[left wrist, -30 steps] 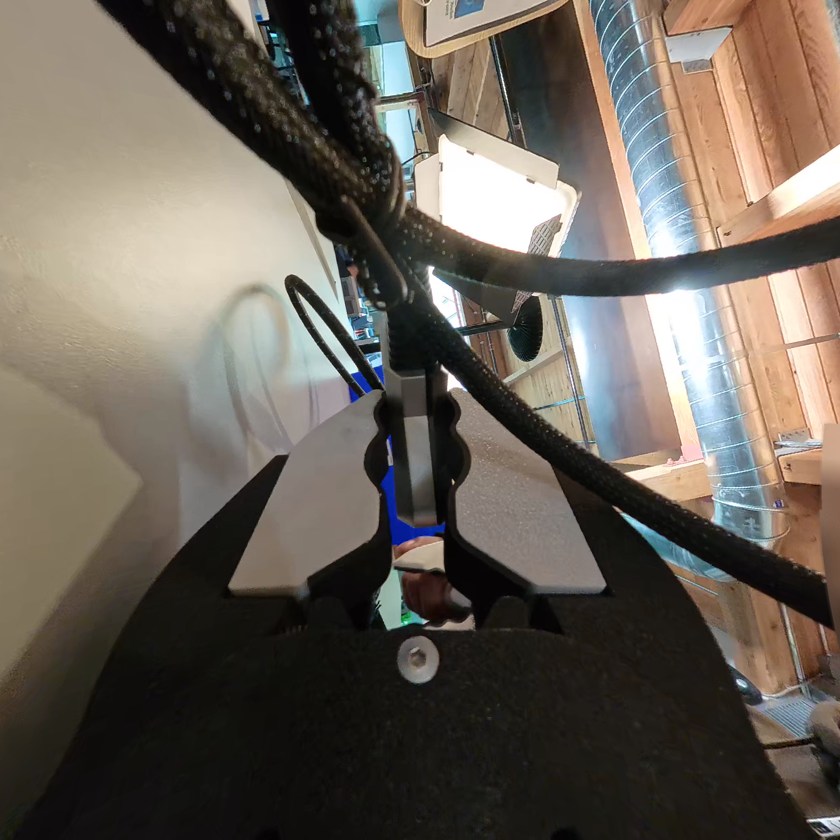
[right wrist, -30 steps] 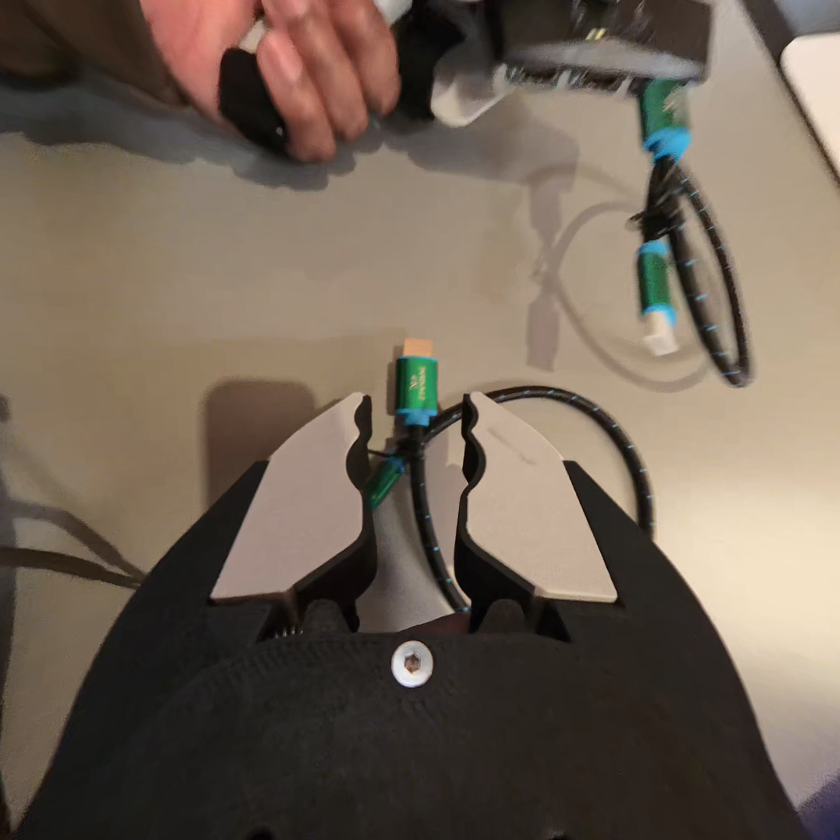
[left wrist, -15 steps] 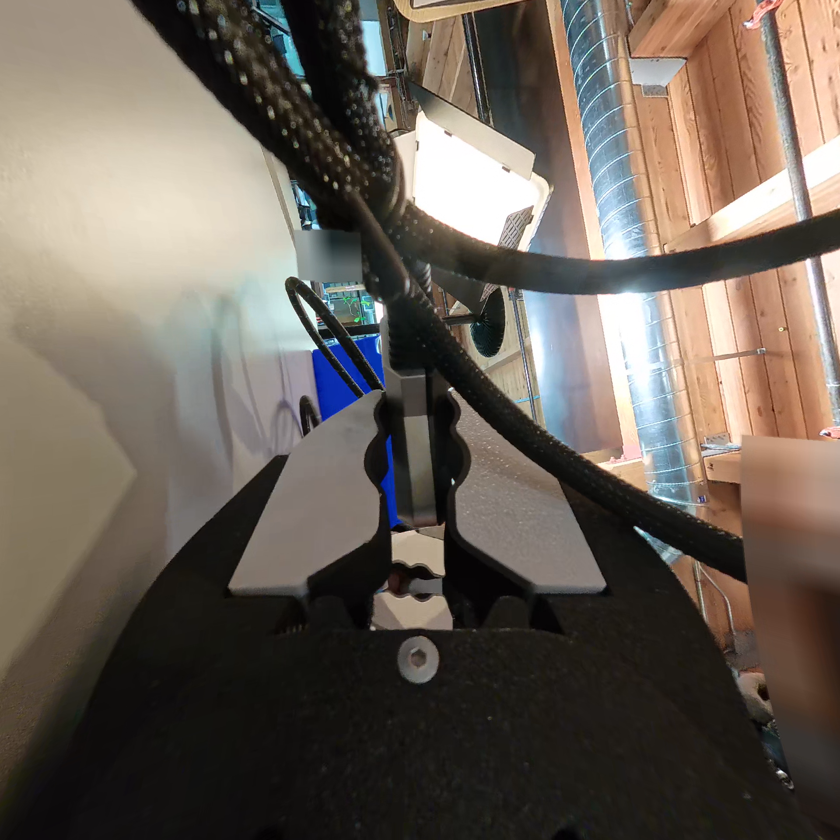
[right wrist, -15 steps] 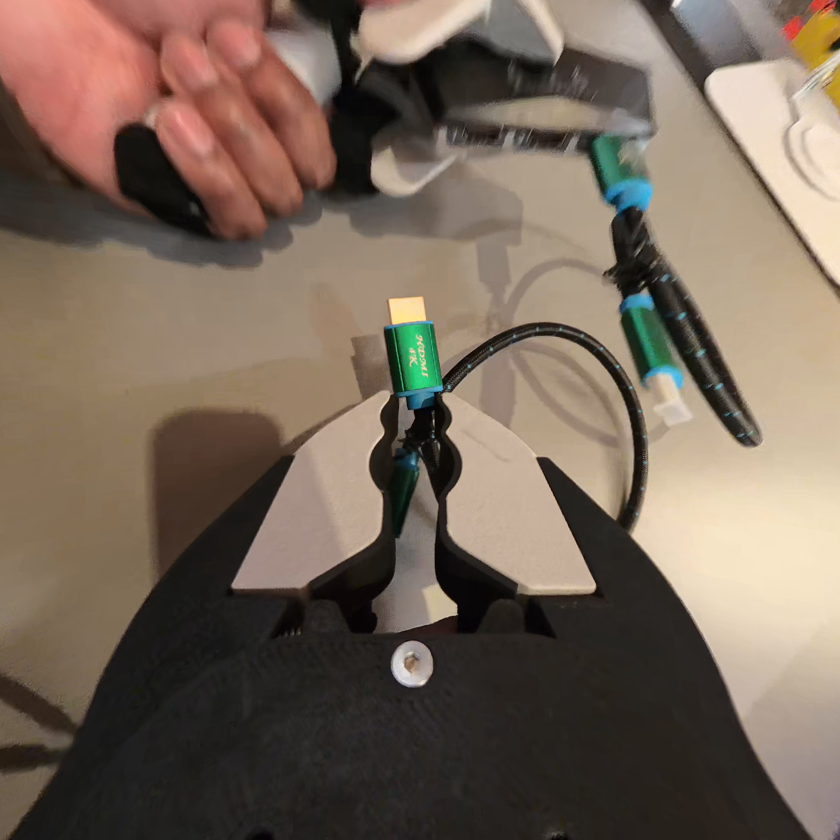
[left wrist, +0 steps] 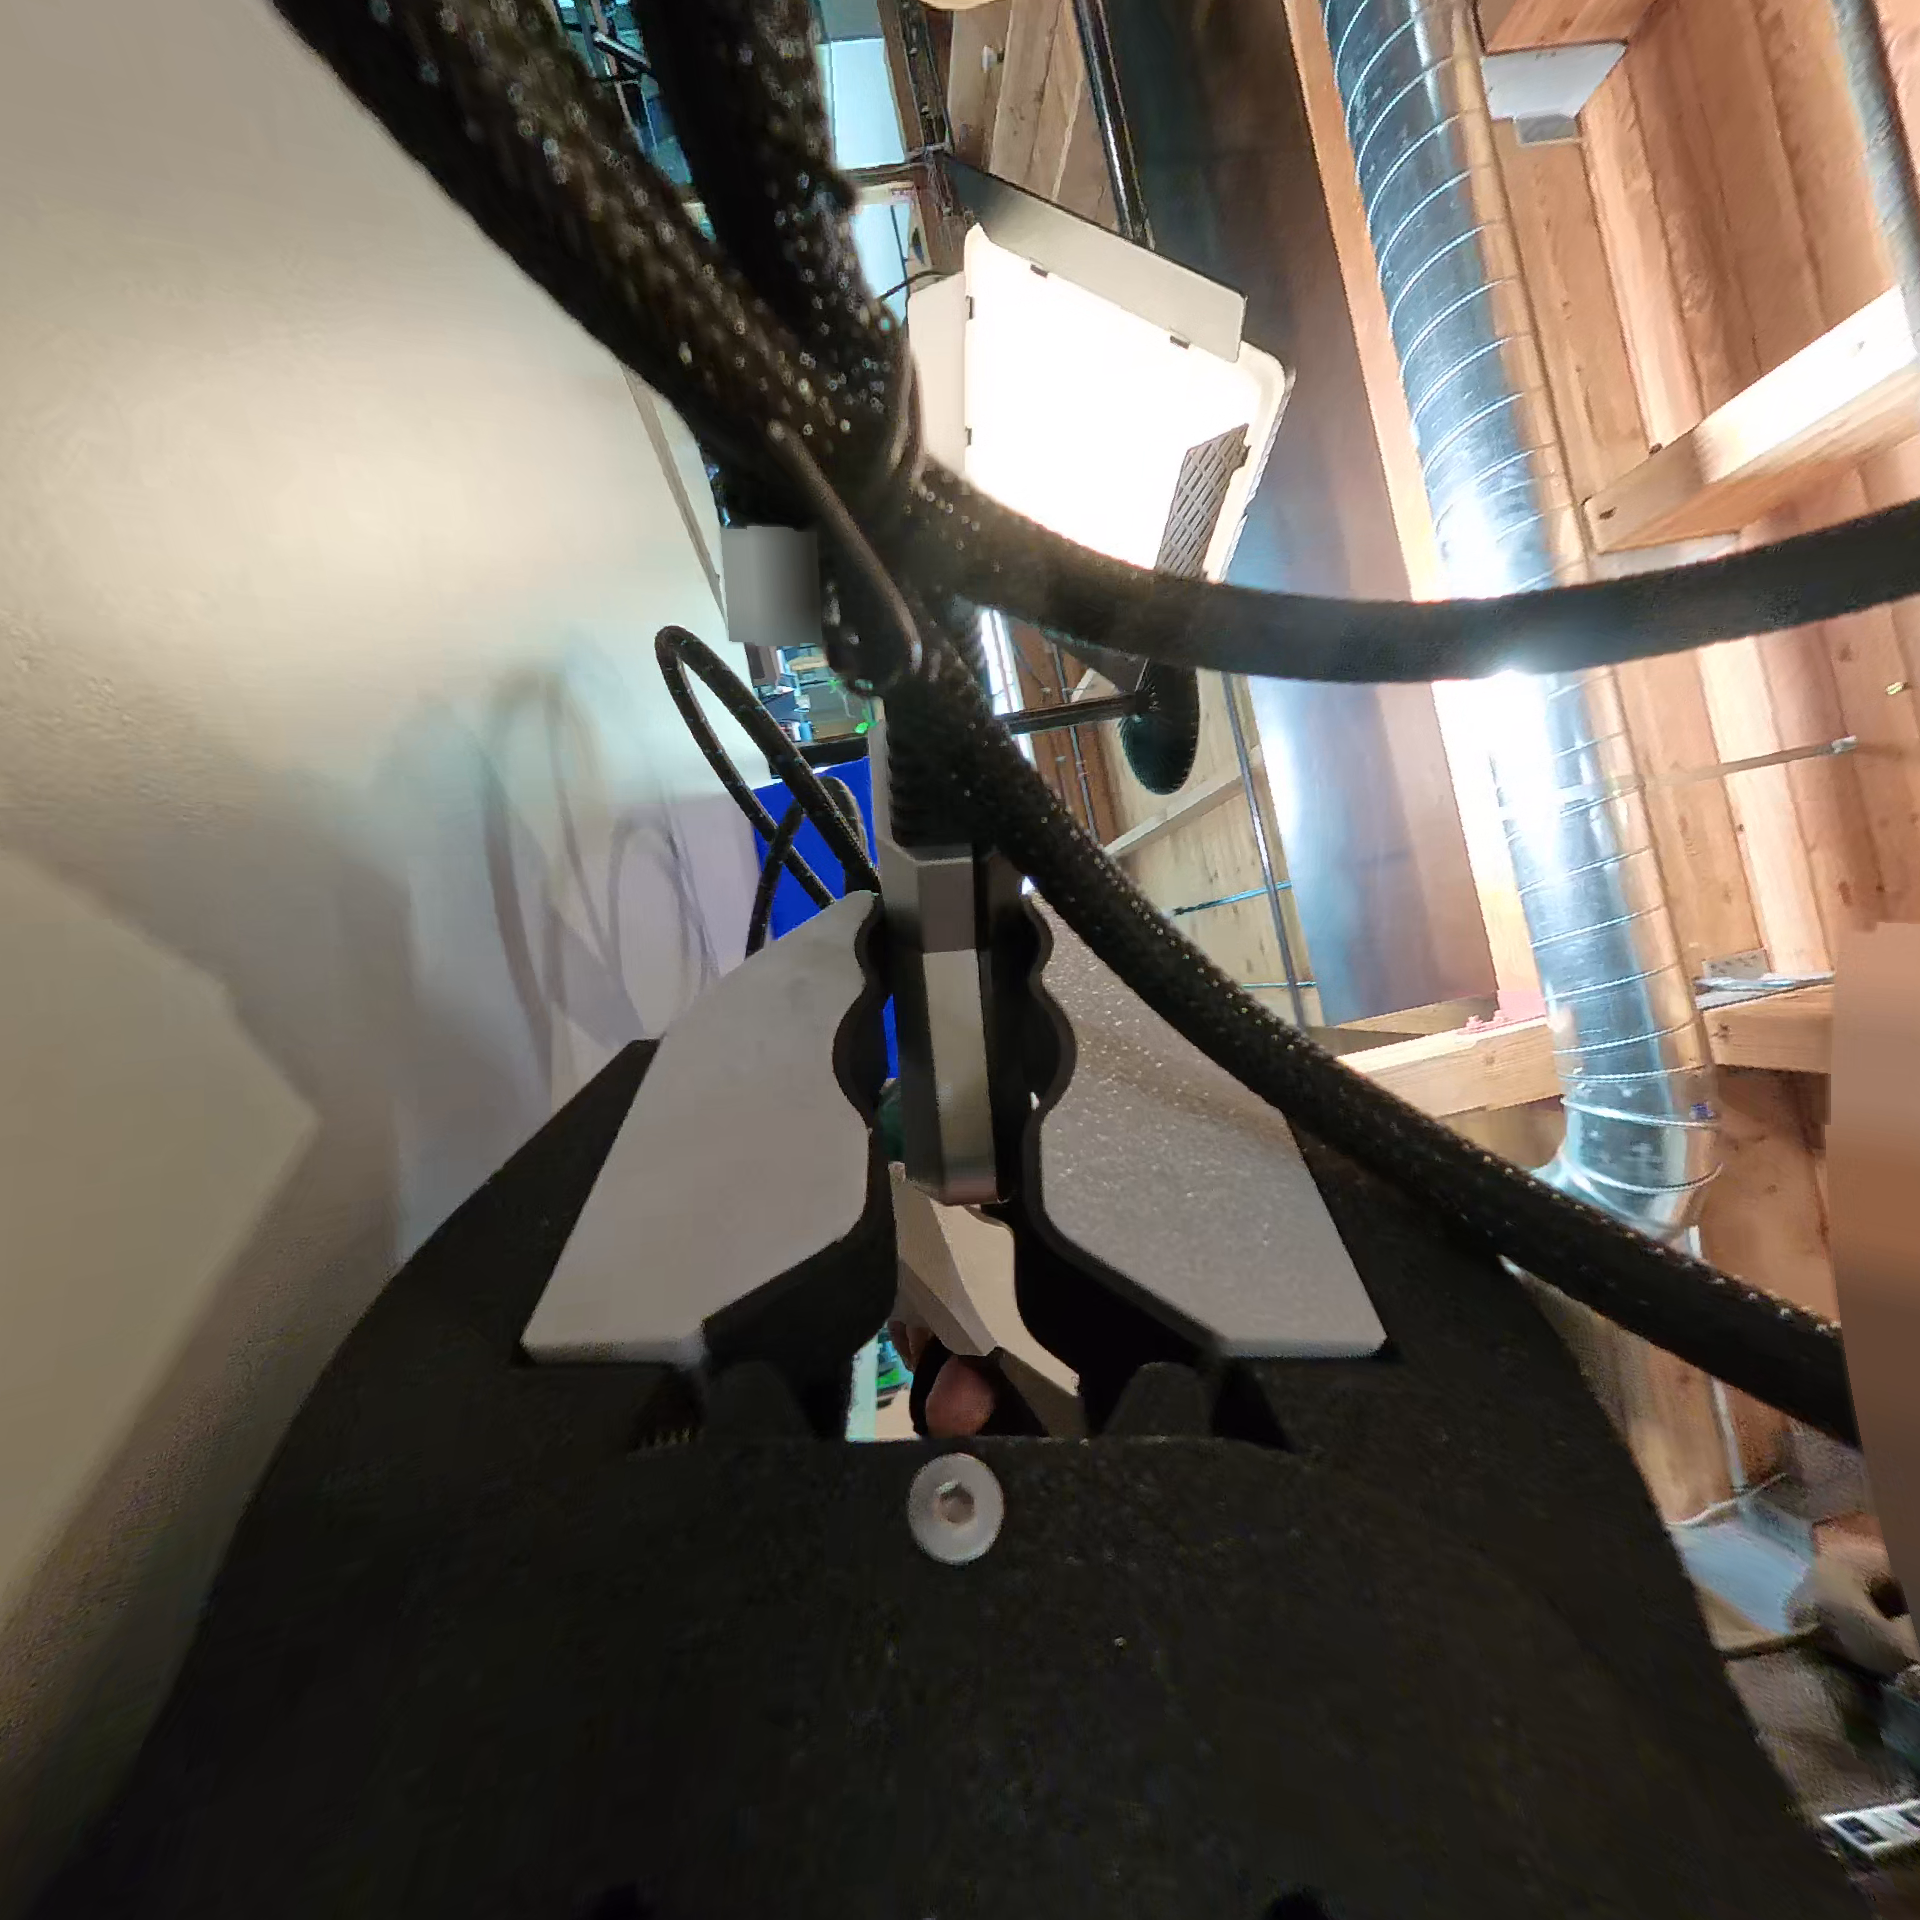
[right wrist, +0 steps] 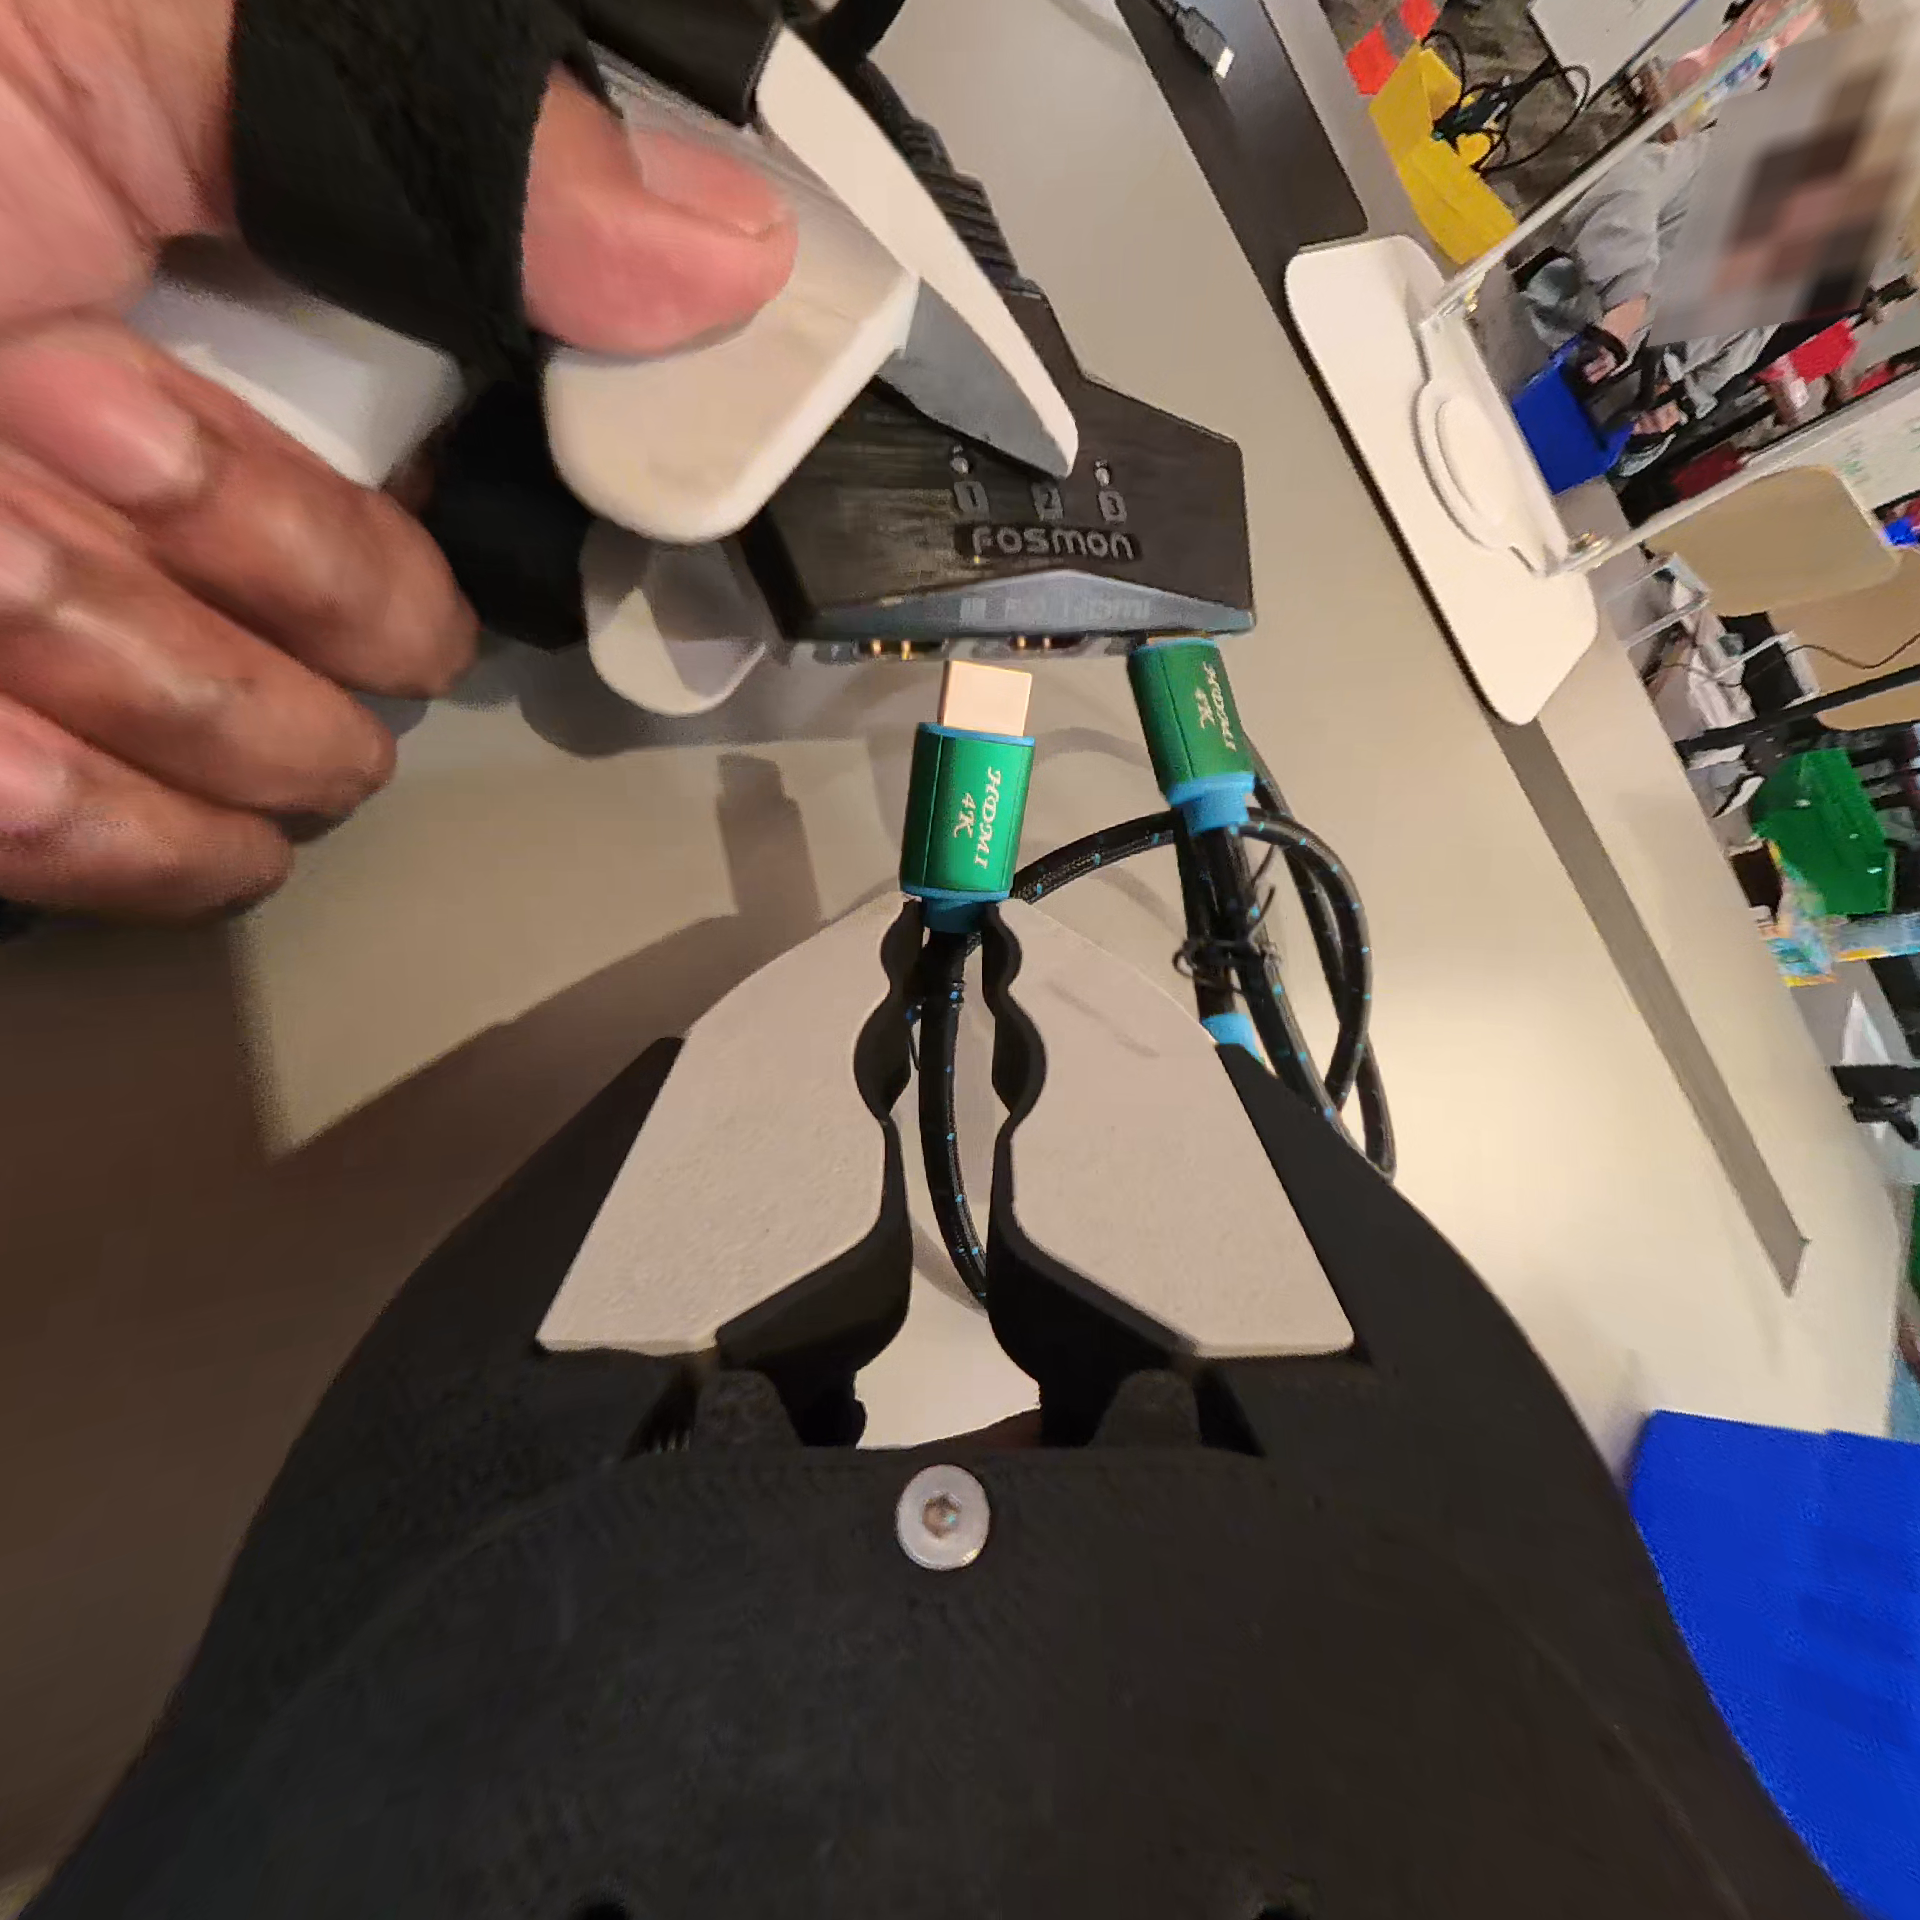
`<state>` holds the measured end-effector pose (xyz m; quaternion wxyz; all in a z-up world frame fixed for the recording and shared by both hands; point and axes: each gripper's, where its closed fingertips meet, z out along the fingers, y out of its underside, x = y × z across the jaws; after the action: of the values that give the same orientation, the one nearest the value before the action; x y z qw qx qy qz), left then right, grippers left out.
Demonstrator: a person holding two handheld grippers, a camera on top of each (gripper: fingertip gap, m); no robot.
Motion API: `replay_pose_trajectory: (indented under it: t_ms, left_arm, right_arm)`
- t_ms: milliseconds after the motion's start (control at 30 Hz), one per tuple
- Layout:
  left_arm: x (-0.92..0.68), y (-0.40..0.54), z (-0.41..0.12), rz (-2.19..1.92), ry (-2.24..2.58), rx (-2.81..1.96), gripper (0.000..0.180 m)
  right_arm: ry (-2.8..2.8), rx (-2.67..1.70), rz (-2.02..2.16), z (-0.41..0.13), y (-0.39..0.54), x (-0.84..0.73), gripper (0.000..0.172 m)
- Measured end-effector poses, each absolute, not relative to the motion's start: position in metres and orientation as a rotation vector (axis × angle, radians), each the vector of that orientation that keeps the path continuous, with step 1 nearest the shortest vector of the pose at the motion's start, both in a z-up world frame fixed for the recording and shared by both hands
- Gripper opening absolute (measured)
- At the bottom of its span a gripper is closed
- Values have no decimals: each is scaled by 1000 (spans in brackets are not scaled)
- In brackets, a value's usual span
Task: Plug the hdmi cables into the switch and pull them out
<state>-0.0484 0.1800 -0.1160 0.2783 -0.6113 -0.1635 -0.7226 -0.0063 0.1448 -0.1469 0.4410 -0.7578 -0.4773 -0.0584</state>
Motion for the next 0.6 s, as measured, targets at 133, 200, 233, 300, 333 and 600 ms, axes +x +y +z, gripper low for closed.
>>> replay_pose_trajectory:
  t_ms: [133,200,233,300,333,600]
  left_arm:
    - [-49,177,-114,-1874,-350,-1678,20]
    - [-50,175,-113,-1829,-279,-1712,20]
    - [-49,173,-112,-1814,-236,-1725,21]
    - [-49,171,-112,-1785,-178,-1749,20]
    - [-48,170,-112,-1775,-158,-1761,20]
    - [-48,162,-110,-1759,0,-1804,21]
  right_arm:
    - [-1120,-1934,-81,-145,148,-8,10]
    - [-1112,-1941,-67,-142,149,-8,10]
    - [-1117,-1944,-75,-142,150,-7,10]
    - [-1152,-1957,-101,-145,149,-8,10]
    - [-1170,-1961,-120,-147,148,-8,10]
    - [-1288,-1877,-275,-145,149,-7,10]
